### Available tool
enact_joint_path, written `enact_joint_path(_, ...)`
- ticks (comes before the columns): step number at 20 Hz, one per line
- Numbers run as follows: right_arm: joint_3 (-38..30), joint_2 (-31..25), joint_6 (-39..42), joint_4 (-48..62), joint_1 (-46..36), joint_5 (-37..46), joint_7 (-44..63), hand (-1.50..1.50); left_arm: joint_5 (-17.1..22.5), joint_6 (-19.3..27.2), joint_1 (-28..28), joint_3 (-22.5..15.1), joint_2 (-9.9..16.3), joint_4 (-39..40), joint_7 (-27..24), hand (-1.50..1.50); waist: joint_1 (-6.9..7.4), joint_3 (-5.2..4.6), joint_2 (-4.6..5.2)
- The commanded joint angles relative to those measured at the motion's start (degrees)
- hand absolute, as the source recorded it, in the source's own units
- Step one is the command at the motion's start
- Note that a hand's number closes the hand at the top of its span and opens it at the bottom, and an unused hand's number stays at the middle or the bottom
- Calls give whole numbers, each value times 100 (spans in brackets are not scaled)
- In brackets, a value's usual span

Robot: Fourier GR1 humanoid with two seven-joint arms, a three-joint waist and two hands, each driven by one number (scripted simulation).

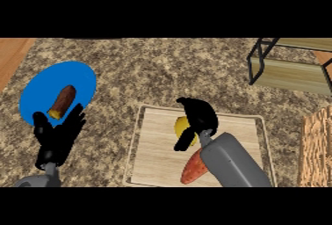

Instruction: Pick the lemon from the tray and place it in the tiered shelf

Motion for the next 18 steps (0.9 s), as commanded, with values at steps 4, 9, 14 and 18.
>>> enact_joint_path(4, 759, 28, 212, 372, -173, -411, -236, 150, -51, -96, 80, 36, -50, 195, -118, 0, 27, -11, 40)
enact_joint_path(9, 438, 28, 209, -105, 274, 74, -892, 150, 37, -141, -188, 185, -45, 193, 152, 0, -47, -10, 27)
enact_joint_path(14, -1142, -1661, 512, -177, 625, -896, -1868, 150, -28, -17, -134, 232, -38, 242, 83, 0, -157, -7, 40)
enact_joint_path(18, -1482, -2279, 616, -908, 1193, -1038, -2291, 150, -112, -20, 417, 94, -122, -164, 78, 0, -96, -10, 8)
